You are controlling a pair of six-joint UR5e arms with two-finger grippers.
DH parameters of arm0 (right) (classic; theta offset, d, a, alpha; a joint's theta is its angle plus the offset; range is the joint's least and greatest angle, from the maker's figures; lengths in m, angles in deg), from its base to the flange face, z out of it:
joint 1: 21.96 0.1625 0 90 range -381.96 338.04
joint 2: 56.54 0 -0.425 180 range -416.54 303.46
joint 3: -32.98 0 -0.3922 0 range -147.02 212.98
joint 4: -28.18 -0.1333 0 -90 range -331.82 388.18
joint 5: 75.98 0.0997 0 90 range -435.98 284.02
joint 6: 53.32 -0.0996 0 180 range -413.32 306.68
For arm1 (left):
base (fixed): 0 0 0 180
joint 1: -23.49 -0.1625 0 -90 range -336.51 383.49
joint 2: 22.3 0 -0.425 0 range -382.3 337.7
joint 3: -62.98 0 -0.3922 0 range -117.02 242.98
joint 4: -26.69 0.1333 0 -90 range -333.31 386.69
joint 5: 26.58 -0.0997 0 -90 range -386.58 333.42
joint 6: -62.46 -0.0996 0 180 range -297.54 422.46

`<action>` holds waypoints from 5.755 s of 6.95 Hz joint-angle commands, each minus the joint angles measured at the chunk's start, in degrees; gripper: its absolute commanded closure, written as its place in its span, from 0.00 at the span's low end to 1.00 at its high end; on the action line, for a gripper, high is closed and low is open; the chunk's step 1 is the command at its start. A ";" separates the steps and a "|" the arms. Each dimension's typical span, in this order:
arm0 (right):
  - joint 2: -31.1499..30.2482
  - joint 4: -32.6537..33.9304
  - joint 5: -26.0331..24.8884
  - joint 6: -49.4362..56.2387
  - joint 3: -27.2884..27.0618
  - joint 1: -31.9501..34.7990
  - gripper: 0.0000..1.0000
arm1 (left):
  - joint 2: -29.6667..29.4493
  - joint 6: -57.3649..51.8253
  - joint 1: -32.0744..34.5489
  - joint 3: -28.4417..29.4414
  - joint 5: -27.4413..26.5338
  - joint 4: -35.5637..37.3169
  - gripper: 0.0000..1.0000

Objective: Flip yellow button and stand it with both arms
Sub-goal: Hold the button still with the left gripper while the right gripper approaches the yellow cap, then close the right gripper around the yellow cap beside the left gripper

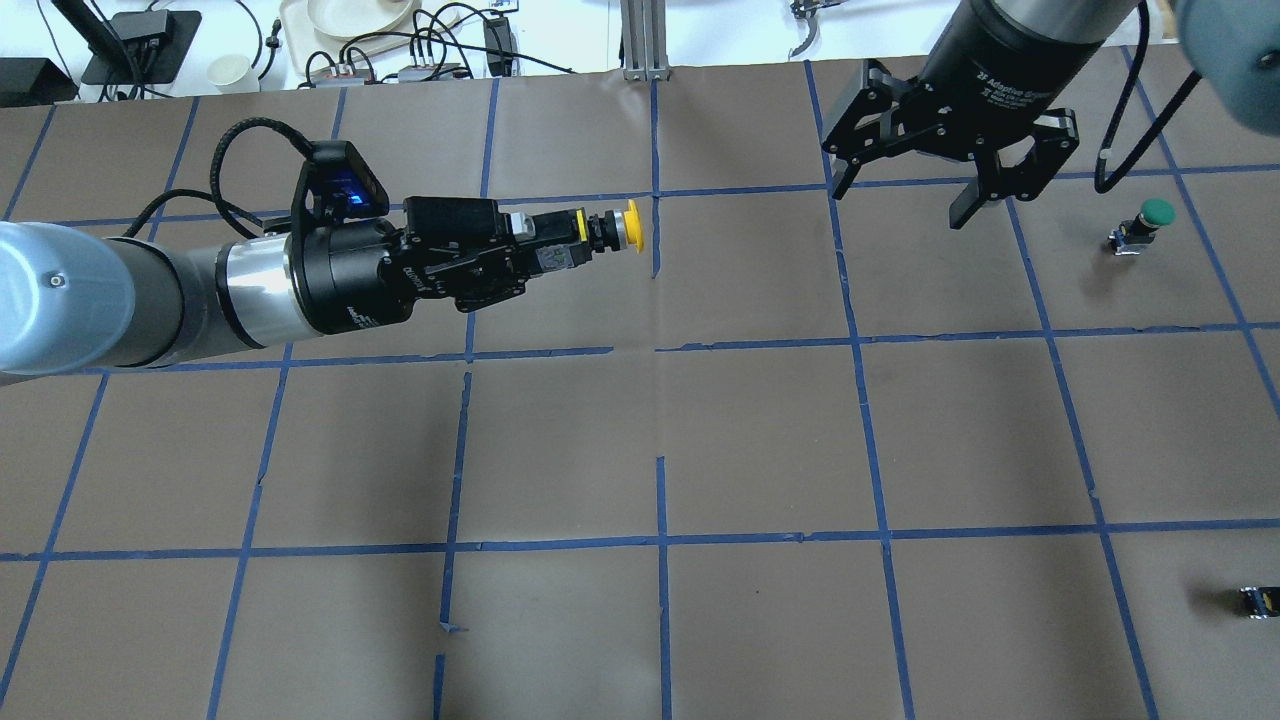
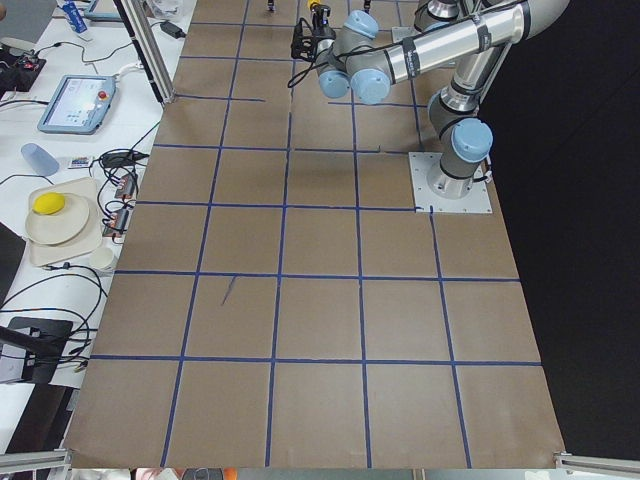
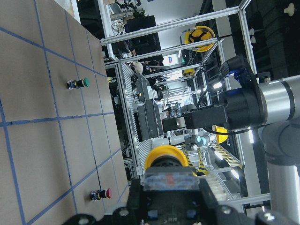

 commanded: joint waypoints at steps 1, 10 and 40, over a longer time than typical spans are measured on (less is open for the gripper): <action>-0.07 -5.37 14.10 -9.14 -0.04 -1.74 0.00 | 0.19 0.57 0.36 0.12 1.09 -1.02 0.96; -0.86 -7.57 35.78 -32.23 -1.25 -0.60 0.01 | 1.68 1.89 0.45 0.30 1.36 -2.87 0.97; 2.30 -4.33 39.03 -24.24 -4.61 3.18 0.77 | 2.56 2.07 0.80 0.29 2.15 -2.87 0.00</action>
